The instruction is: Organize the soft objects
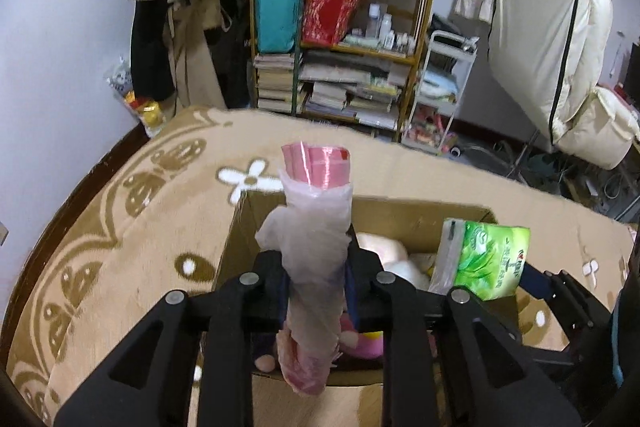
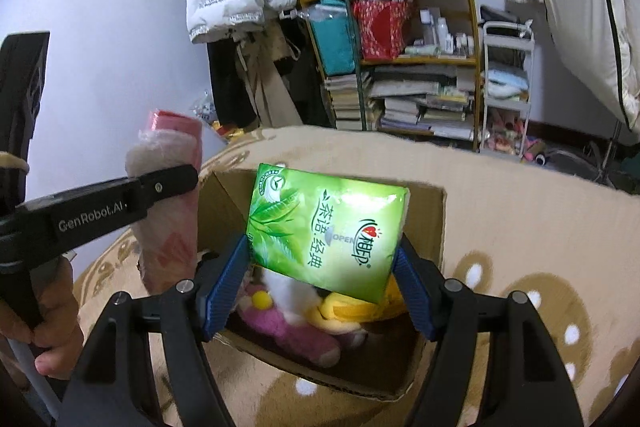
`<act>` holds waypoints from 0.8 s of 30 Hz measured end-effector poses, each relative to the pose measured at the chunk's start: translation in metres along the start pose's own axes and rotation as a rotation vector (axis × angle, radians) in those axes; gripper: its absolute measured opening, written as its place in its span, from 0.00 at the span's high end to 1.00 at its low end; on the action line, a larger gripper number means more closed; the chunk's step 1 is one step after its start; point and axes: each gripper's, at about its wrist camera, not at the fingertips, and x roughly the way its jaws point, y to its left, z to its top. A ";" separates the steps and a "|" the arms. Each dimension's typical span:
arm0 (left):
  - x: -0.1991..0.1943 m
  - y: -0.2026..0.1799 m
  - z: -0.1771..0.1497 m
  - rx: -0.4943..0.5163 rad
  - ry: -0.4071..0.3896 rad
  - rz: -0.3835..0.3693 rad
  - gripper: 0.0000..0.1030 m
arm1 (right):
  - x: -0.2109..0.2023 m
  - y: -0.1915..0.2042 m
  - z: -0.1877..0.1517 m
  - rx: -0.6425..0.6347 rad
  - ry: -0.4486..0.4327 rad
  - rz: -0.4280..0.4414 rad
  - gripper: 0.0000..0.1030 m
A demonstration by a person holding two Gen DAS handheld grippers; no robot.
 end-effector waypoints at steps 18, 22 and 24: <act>-0.063 0.007 -0.013 0.040 -0.087 0.124 0.14 | -0.036 0.001 -0.003 0.017 -0.026 -0.008 0.10; -0.088 0.008 -0.019 0.073 -0.116 0.145 0.08 | -0.053 0.007 -0.004 -0.001 -0.042 -0.020 0.09; -0.099 0.006 -0.022 0.095 -0.134 0.168 0.05 | -0.065 0.012 -0.005 -0.010 -0.068 -0.025 0.00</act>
